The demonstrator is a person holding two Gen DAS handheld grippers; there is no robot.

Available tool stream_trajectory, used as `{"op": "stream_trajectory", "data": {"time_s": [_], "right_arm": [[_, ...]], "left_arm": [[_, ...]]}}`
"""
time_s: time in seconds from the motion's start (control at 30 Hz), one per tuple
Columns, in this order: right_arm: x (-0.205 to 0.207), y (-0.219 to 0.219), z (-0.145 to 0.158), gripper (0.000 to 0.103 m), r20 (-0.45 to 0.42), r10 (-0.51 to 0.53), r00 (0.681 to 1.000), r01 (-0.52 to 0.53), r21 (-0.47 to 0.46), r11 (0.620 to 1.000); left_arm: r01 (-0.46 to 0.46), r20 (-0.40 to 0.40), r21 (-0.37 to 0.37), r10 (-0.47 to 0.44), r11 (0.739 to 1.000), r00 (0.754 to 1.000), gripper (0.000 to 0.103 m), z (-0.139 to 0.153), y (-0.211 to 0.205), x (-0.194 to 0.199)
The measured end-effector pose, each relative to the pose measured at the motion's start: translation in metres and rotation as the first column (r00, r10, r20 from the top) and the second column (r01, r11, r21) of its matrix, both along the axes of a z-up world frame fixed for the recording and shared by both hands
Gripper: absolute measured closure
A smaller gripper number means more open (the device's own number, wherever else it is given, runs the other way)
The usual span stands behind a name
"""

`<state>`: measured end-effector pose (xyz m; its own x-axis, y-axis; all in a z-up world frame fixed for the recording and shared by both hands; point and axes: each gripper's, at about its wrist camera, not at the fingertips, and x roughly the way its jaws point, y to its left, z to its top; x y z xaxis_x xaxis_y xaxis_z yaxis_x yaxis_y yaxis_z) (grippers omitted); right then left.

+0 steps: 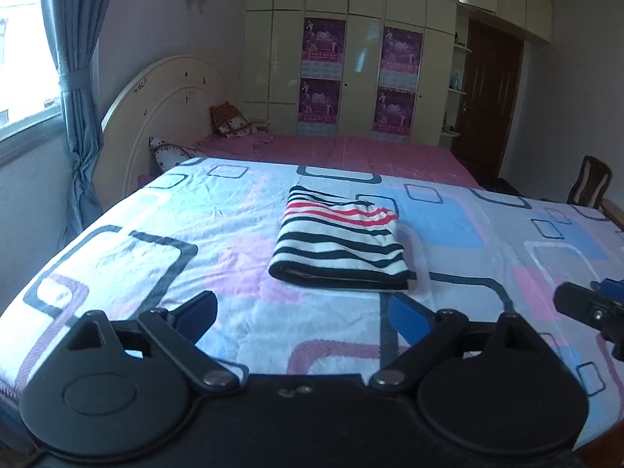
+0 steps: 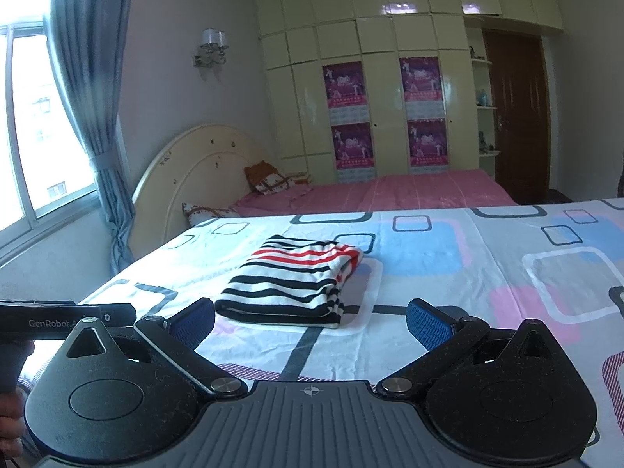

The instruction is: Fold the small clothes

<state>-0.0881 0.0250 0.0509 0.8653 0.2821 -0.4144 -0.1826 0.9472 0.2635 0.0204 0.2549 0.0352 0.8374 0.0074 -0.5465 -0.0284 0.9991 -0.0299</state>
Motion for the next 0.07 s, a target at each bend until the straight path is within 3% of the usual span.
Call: {"op": "stream_trajectory", "data": {"time_s": [0.07], "right_arm": [[0.0075,-0.004,-0.0063,0.0,-0.019,-0.016,1.0,0.016,0.001,1.0]], "left_arm": [[-0.004,-0.009,0.007,0.004,1.0,1.0,0.002,-0.0022,0.0005,0.0129]]}}
